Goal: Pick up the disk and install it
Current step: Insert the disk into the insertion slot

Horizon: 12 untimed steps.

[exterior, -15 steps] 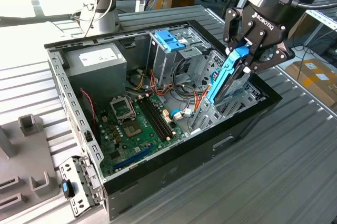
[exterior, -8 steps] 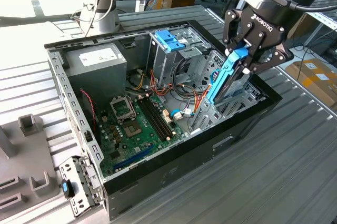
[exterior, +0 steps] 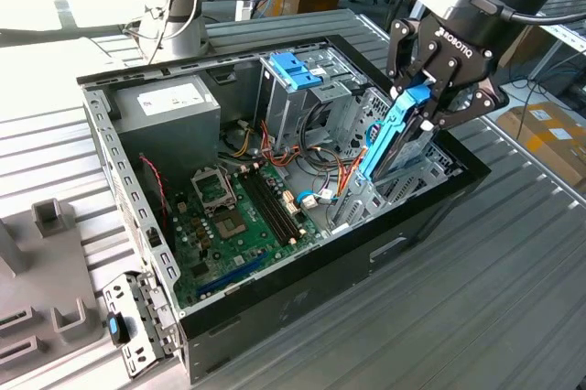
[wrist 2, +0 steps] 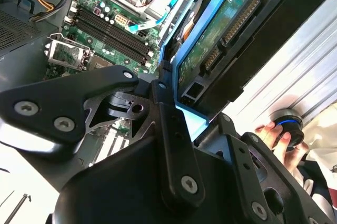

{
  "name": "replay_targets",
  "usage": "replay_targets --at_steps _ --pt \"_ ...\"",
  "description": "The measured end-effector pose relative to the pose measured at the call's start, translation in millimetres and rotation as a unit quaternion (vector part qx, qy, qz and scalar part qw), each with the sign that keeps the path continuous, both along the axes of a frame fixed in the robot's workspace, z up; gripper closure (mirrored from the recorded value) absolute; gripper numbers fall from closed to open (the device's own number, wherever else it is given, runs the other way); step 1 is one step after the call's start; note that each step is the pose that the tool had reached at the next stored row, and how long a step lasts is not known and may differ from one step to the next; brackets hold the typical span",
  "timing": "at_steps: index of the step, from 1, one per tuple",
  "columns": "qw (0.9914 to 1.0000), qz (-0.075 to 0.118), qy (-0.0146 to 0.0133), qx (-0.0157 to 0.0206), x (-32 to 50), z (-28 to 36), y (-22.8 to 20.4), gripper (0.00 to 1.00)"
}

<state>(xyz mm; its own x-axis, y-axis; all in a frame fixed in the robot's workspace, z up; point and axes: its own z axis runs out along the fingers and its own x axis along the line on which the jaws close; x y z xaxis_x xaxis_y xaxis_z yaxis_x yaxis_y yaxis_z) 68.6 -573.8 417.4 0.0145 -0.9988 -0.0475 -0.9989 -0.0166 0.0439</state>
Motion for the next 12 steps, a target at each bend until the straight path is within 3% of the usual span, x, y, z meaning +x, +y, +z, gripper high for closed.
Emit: replay_targets --at_steps 12 --pt "1.0 0.0 0.0 0.0 0.0 -3.7 0.0 0.63"
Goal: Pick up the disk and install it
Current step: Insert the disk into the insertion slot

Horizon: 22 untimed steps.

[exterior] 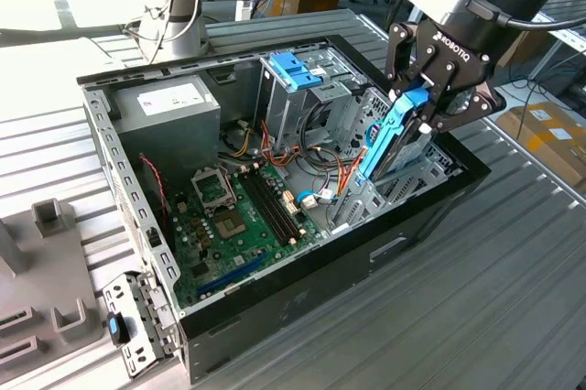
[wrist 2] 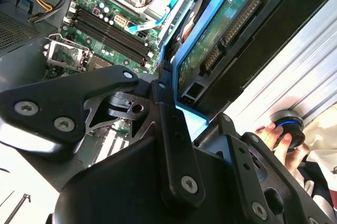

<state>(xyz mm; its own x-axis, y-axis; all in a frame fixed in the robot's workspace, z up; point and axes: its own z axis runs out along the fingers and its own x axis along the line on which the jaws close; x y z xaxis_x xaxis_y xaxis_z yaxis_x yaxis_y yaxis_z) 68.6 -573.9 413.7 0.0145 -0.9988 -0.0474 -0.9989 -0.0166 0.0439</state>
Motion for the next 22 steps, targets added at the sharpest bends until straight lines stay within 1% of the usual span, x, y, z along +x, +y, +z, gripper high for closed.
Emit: replay_targets --at_steps 22 --pt "1.0 0.0 0.0 0.0 0.0 -6.0 0.0 0.63"
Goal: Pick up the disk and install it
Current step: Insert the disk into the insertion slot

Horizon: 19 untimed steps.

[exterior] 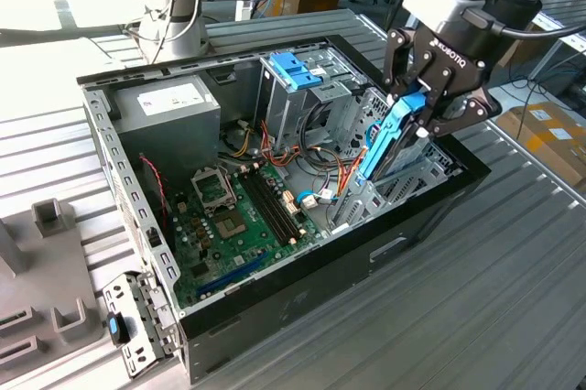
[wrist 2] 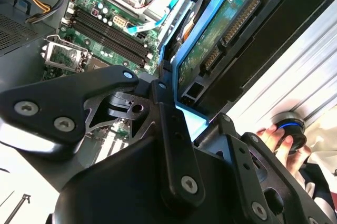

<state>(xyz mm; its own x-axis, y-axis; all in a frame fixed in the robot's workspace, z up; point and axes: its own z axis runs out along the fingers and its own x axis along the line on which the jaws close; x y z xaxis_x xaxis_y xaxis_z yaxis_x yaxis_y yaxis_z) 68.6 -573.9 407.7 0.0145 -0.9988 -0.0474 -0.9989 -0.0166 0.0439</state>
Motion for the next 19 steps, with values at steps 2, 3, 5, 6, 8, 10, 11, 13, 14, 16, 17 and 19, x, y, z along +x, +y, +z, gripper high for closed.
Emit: replay_targets --at_steps 2,3,5,6,8,10,11,13,14,16,17,19 --pt "1.0 0.0 0.0 0.0 0.0 -1.1 0.0 0.63" --pt "1.0 0.0 0.0 0.0001 0.0 -1.6 0.0 0.63" --pt "1.0 0.0 0.0 0.0 0.0 -2.1 0.0 0.63" --pt "1.0 0.0 0.0 0.0 0.0 -2.5 0.0 0.63" --pt "1.0 0.0 0.0 0.0 0.0 -3.0 0.0 0.63" --pt "1.0 0.0 0.0 0.0 0.0 -3.6 0.0 0.63" --pt "1.0 0.0 0.0 0.0 0.0 -3.9 0.0 0.63" --pt "1.0 0.0 0.0 0.0 0.0 -4.5 0.0 0.63" --pt "1.0 0.0 0.0 0.0 0.0 -4.7 0.0 0.63" --pt "1.0 0.0 0.0 0.0 0.0 -5.5 0.0 0.63" --pt "1.0 0.0 0.0 0.0 0.0 -5.7 0.0 0.63" --pt "1.0 0.0 0.0 0.0 0.0 -6.2 0.0 0.63"
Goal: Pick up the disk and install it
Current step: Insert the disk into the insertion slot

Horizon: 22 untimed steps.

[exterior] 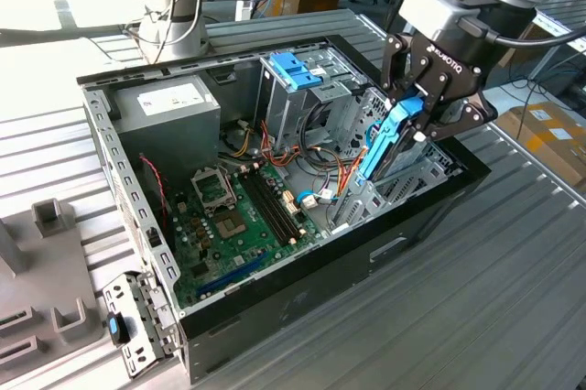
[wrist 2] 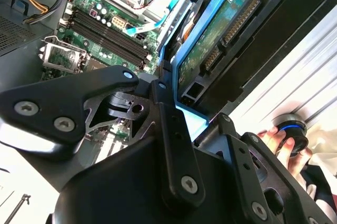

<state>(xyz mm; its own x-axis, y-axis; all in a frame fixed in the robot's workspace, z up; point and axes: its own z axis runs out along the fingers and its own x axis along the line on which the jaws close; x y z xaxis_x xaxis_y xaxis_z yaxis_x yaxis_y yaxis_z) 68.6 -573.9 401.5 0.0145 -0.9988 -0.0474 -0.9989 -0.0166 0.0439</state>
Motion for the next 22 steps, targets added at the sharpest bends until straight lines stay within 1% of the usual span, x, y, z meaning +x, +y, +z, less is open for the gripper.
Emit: replay_targets --at_steps 10,22 --pt "1.0 0.0 0.0 0.0001 0.0 -2.4 0.0 0.63" --pt "1.0 0.0 0.0 0.0 0.0 -6.9 0.0 0.63"
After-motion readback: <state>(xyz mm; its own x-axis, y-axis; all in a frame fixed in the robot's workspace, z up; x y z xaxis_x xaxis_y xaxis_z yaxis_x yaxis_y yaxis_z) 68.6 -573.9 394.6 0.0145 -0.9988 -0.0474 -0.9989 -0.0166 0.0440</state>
